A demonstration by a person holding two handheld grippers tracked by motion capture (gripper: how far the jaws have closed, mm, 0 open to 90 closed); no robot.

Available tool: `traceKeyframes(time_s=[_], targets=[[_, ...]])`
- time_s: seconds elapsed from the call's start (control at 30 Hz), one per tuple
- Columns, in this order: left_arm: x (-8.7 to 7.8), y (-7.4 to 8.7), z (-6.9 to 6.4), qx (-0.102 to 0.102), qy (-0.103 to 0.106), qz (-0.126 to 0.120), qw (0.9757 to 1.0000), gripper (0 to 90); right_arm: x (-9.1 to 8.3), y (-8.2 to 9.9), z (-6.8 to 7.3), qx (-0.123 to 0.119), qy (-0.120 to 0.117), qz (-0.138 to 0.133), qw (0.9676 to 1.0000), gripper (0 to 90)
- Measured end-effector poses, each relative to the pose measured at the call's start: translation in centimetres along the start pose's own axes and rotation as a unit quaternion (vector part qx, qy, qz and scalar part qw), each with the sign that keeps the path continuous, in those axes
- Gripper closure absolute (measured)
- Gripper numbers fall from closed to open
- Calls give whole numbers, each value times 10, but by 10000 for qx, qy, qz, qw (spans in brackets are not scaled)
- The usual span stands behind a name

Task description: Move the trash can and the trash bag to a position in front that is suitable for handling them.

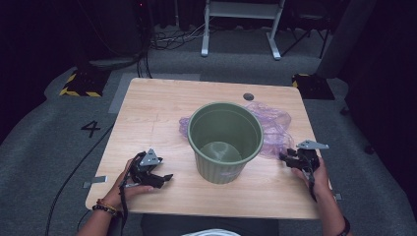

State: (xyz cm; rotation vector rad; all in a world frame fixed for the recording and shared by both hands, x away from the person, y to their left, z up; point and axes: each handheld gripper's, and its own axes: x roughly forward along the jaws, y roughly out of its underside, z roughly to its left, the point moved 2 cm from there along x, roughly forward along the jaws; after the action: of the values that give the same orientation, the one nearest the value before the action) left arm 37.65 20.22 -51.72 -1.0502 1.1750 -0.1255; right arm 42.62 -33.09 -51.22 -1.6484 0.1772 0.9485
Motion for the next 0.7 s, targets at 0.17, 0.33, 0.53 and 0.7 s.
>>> traceKeyframes(time_s=[0.17, 0.33, 0.53, 0.7], targets=[[1, -1, -1, 21, 20, 7, 10000, 224, -20, 14, 7, -38, -43, 178, 9998, 496], [2, -2, -2, 21, 24, 21, 10000, 223, -39, 25, 16, -240, -170, 302, 9991, 449], [2, -2, -2, 24, 26, 22, 10000, 223, -61, 22, 28, -551, -196, 35, 9983, 394], [3, -3, -2, 42, 39, 9, 10000, 221, -84, -2, 37, -817, -99, -648, 9945, 376]])
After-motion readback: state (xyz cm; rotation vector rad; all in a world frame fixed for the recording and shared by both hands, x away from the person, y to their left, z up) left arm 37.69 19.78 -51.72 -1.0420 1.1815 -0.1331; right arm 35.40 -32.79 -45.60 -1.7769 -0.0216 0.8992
